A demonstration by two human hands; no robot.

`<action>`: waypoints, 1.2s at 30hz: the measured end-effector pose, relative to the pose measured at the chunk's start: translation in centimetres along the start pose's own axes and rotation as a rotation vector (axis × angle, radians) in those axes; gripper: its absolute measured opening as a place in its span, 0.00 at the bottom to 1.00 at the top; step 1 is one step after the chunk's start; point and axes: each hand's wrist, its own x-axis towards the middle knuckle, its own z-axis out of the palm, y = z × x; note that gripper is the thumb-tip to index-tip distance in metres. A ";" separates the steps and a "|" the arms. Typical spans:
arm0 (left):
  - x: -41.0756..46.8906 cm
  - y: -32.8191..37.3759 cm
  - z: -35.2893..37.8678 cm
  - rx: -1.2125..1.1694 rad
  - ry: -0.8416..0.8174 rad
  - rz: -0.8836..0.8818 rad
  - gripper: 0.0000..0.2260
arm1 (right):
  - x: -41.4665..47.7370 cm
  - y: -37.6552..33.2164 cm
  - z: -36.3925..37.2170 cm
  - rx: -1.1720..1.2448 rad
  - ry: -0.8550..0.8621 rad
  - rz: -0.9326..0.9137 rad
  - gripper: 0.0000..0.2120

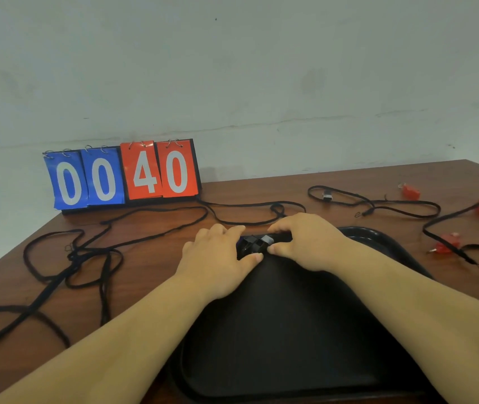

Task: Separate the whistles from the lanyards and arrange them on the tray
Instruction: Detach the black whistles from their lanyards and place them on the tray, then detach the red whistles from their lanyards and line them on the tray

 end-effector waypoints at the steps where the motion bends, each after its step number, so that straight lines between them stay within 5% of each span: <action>1: -0.1 0.0 0.0 -0.001 -0.002 0.000 0.34 | -0.1 0.0 -0.1 0.001 -0.011 0.002 0.24; 11: -1.1 1.2 -2.5 -0.029 -0.088 0.005 0.37 | -1.8 0.1 -4.1 -0.125 -0.214 -0.018 0.36; 24: 0.2 16.6 -2.5 -0.034 -0.035 0.378 0.37 | -15.4 16.4 -11.2 0.004 0.122 0.266 0.30; 36: 3.6 27.4 1.4 -0.027 -0.068 0.496 0.33 | -16.7 22.6 -9.3 0.115 0.134 0.305 0.27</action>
